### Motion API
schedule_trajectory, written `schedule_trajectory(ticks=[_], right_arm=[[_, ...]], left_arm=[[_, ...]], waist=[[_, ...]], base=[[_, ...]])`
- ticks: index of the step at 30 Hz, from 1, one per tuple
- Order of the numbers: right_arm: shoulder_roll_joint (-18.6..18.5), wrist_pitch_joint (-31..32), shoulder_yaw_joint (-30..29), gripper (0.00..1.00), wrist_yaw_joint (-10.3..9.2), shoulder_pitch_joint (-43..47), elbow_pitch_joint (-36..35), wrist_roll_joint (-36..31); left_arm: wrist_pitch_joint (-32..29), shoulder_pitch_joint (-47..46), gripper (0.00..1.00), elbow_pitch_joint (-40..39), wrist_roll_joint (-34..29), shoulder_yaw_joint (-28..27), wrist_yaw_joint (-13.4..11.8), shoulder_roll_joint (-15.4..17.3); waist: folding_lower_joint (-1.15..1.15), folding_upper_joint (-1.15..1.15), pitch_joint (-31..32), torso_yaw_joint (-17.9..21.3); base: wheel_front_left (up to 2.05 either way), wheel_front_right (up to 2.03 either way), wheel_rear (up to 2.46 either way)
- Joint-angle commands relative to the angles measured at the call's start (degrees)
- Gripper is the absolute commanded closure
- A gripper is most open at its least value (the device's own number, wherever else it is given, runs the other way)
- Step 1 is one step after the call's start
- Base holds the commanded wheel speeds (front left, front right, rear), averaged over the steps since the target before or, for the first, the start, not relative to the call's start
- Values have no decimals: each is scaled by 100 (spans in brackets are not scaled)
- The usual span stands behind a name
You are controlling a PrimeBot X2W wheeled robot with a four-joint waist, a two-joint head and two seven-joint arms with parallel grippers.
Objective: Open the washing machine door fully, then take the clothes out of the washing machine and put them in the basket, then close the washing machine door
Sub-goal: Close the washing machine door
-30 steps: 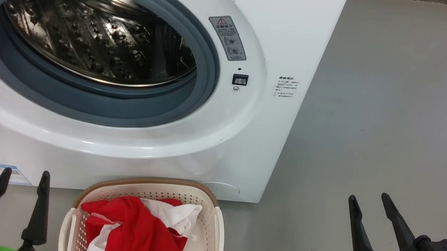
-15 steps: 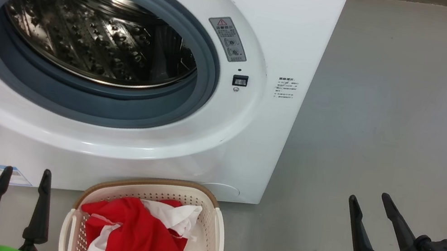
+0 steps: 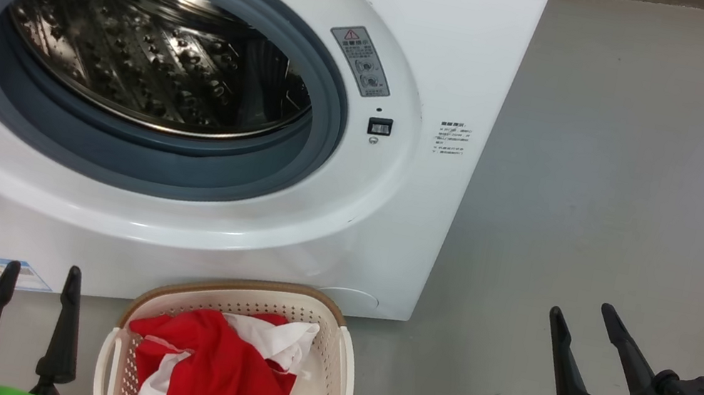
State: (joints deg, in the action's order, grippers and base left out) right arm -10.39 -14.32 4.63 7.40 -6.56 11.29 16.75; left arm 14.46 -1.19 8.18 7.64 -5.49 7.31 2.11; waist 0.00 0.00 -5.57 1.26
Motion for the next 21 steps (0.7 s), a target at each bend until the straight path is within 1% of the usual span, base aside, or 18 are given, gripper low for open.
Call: schedule_trajectory(ticks=[1, 6, 10, 21], right_arm=[[-18, -68, 87, 0, 9, 28, -164, -26], [-29, -68, 92, 0, 9, 38, -166, -28], [-29, -68, 98, 0, 9, 41, -164, -27], [-38, -68, 87, 0, 9, 46, -180, -36]], left_arm=[[53, -100, 0, -150, -93, -172, -2, 78], [53, -90, 0, -165, -152, -163, -15, 78], [53, -72, 0, -171, -157, -157, -16, 77], [54, -71, 0, -178, -107, -134, -18, 77]], waist=[[0, 0, 1, -2], [0, 0, 5, -8], [0, 0, 17, -7], [0, 0, 17, -34]], base=[[0, 0, 0], [-41, 41, 0], [-108, 108, 0], [-173, 173, 0]])
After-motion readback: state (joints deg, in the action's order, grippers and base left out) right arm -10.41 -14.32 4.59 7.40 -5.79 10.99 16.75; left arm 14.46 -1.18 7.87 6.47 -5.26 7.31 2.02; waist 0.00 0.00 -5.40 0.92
